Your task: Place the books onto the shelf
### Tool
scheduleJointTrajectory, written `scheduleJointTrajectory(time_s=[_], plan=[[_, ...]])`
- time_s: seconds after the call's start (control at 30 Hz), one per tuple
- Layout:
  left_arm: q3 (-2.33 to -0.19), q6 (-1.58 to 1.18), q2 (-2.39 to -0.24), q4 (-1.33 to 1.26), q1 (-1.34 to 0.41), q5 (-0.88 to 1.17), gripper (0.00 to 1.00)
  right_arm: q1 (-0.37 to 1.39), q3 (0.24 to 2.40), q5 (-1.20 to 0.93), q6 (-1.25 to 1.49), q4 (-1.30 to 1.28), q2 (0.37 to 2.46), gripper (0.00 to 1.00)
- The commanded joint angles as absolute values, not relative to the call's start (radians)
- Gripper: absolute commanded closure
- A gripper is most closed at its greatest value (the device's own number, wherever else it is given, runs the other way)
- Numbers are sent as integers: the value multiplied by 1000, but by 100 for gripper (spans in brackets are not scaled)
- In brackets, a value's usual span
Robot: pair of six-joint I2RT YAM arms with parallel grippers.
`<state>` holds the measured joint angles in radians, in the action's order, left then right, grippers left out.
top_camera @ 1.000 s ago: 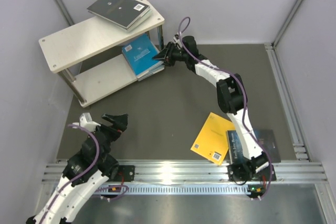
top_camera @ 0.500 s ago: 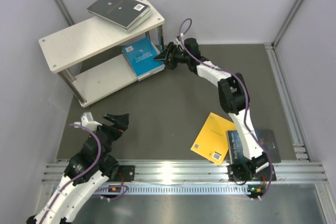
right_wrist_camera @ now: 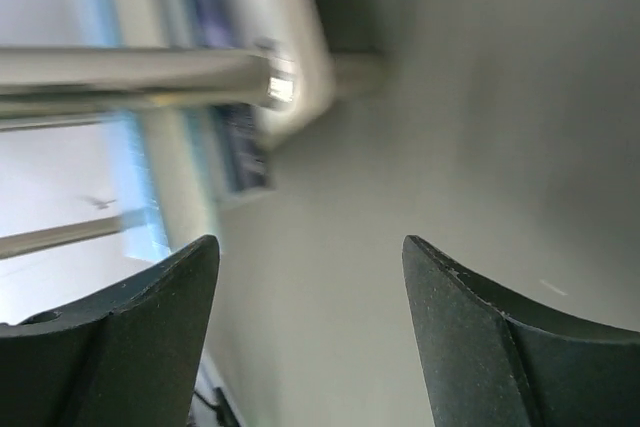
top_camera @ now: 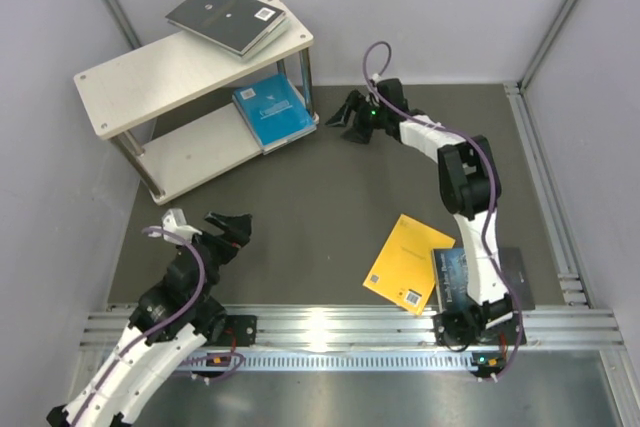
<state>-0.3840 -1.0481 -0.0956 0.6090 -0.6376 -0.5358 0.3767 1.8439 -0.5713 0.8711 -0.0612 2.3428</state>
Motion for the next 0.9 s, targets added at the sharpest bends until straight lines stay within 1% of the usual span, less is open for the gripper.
scheduleJointTrajectory(time_s=[0.0,0.07,0.1,0.13,0.17,0.2,0.23,0.27,0.3,0.33,0.37,0.4,0.43,0.47,0.5,0.53,0.63,0.73,0.87], plan=[[-359,-976,-147,477,-635,-491,1,319,1757,-508,747,-132,2134,27],[-338,-918,-216,344,-634,-431,1,286,1671,-470,677,-191,2051,27],[-333,-881,-253,298,-635,-369,1,241,1633,-448,660,-257,1952,27],[-327,-870,-350,252,-635,-339,1,218,1543,-408,626,-280,1897,27],[-325,-858,-410,145,-635,-307,1,197,1498,-379,609,-305,1844,26],[-325,-847,-479,90,-635,-226,1,160,1458,-344,591,-369,1754,26],[-337,-844,-556,36,-635,-192,1,147,1392,-262,574,-406,1715,26],[-347,-844,-718,-36,-637,-136,1,138,1362,-217,539,-440,1682,26],[-360,-833,-806,-140,-637,-77,1,127,1335,-177,523,-506,1627,26],[-414,-830,-892,-179,-638,39,1,124,1283,-108,509,-535,1602,26],[-445,-828,-1058,-217,-646,85,1,121,1254,-72,488,-557,1577,26],[-510,-818,-1136,-277,-663,131,3,117,1191,-7,483,-587,1534,26],[-547,-813,-1270,-293,-679,200,3,112,1160,26,477,-595,1516,26],[-581,-798,-1329,-308,-698,224,3,95,1128,46,476,-597,1485,26],[-650,-792,-1383,-319,-733,251,3,86,1071,57,476,-598,1476,26],[-679,-787,-1472,-342,-748,285,3,74,1045,51,472,-597,1470,26],[-788,-775,-1622,-383,-804,350,3,41,968,17,477,-603,1468,27],[-860,-785,-1737,-425,-833,428,3,40,919,-24,477,-614,1465,28],[-903,-802,-1850,-463,-853,566,3,44,885,-44,479,-684,1427,31]])
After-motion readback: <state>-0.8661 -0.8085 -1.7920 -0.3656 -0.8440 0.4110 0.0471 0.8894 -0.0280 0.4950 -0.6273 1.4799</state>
